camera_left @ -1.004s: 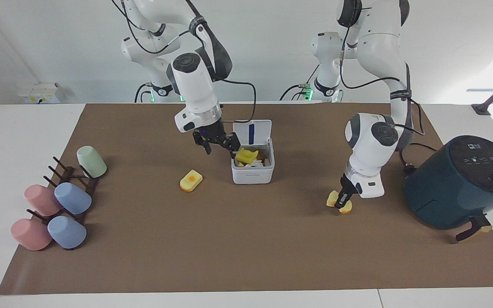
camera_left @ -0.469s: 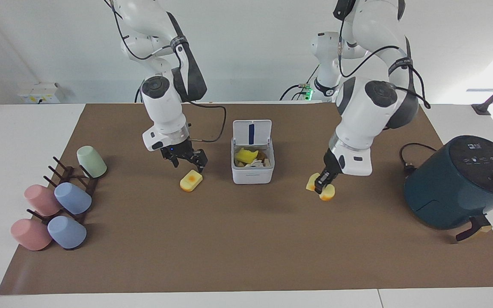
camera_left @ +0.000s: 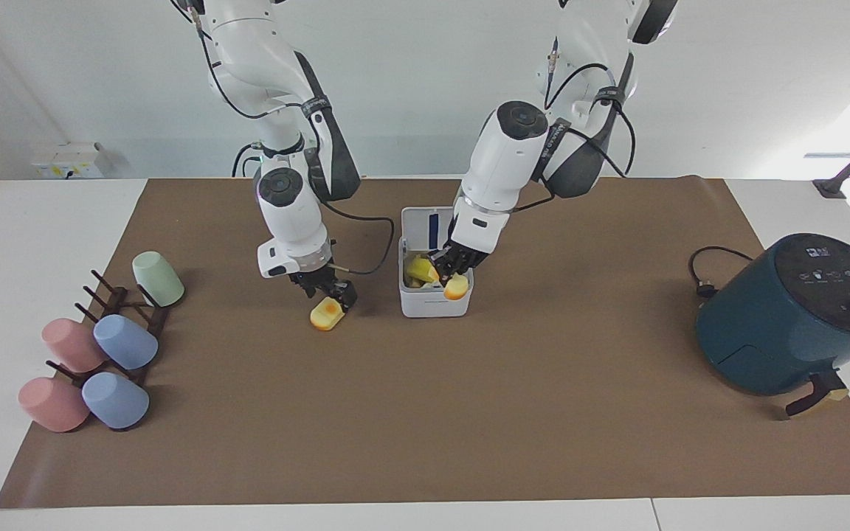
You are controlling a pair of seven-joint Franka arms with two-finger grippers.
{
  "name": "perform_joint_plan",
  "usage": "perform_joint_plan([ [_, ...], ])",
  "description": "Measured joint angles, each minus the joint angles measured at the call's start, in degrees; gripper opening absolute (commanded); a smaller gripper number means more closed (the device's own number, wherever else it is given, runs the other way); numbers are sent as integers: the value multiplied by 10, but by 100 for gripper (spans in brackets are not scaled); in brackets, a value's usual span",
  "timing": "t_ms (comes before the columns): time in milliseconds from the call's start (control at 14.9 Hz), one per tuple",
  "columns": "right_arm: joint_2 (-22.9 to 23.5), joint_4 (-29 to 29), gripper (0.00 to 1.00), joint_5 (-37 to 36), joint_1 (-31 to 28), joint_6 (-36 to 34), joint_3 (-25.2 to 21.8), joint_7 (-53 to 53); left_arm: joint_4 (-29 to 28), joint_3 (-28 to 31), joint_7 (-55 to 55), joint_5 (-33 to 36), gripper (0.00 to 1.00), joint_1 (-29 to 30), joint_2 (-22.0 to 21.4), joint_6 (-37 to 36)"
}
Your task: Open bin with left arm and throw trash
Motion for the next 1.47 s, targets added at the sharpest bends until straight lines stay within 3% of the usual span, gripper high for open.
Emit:
perform_joint_plan([
  [67,1,-8,9,0,1,13,0,5,-21,0,8,0,21,0,-8,8],
  [134,1,-18,0,0,1,28,0,6,-36,1,16,0,21,0,-14,11],
  [469,-3,-36,0,0,4,60,0,10,-79,1,40,0,22,0,-41,17],
  [736,-35,-30,0,0,4,20,0,3,-98,0,46,0,24,-12,-47,32],
  [870,-63,-14,0,0,2,-42,-1,-8,-110,0,46,0,37,-26,-47,48],
  [937,-77,0,0,0,1,-83,-2,-10,-115,0,46,0,56,-30,-47,55],
  [1004,-89,19,0,0,0,-127,-2,-10,-119,0,46,0,83,-31,-47,59],
  [1071,-99,38,0,0,0,-165,-1,-10,-120,0,46,0,97,-32,-47,61],
  [1473,-115,137,0,47,4,-298,0,-10,-120,4,46,0,100,-30,-47,66],
])
